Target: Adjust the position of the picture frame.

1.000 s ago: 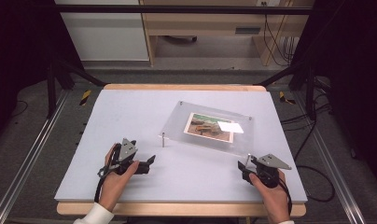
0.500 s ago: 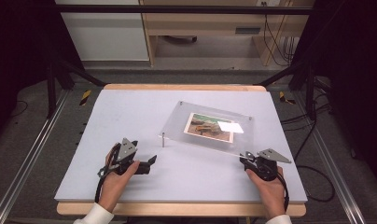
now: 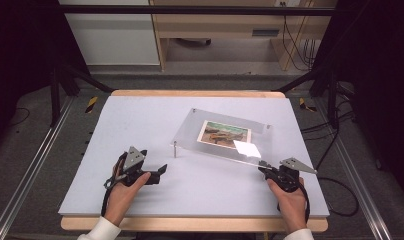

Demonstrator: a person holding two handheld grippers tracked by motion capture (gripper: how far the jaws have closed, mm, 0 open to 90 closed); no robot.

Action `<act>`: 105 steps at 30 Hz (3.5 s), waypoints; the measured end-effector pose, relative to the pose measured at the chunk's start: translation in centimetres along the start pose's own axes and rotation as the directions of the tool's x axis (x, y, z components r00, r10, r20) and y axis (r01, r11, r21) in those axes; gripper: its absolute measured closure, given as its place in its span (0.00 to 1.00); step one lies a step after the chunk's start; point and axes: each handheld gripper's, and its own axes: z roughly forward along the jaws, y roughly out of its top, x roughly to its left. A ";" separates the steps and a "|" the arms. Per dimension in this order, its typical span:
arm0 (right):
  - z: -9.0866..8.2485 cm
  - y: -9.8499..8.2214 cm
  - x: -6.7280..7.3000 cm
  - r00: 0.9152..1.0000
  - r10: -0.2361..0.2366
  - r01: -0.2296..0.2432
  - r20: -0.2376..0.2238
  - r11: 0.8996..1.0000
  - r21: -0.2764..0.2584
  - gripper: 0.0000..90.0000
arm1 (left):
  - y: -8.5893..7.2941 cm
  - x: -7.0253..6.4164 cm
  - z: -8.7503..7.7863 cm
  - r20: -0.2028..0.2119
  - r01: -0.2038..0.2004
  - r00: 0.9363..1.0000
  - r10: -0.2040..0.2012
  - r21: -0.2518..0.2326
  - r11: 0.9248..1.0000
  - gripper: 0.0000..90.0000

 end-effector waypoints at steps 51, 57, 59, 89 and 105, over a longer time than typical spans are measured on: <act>-0.4 1.4 -0.2 1.000 0.030 -0.030 -0.009 0.998 -0.046 0.84 | 4.2 0.3 8.0 0.111 0.150 0.983 -0.146 -0.026 0.988 0.92; -0.6 1.5 -0.2 1.000 0.019 -0.019 -0.008 0.999 -0.044 0.94 | 4.4 0.3 8.1 0.107 0.155 0.983 -0.152 -0.021 0.988 0.90; -0.7 1.6 -0.2 1.000 0.023 -0.023 -0.005 0.999 -0.044 0.94 | 4.6 0.5 8.3 0.119 0.164 0.980 -0.160 -0.028 0.986 0.88; 5.6 7.6 5.5 0.984 -0.151 0.139 -0.094 0.983 -0.122 0.94 | 3.4 4.7 -1.4 -0.027 0.184 0.981 -0.192 -0.185 0.965 0.93; 6.8 5.8 5.4 0.981 -0.166 0.163 -0.099 0.986 -0.042 0.94 | 0.6 4.8 -0.5 -0.011 0.216 0.976 -0.219 -0.119 0.969 0.93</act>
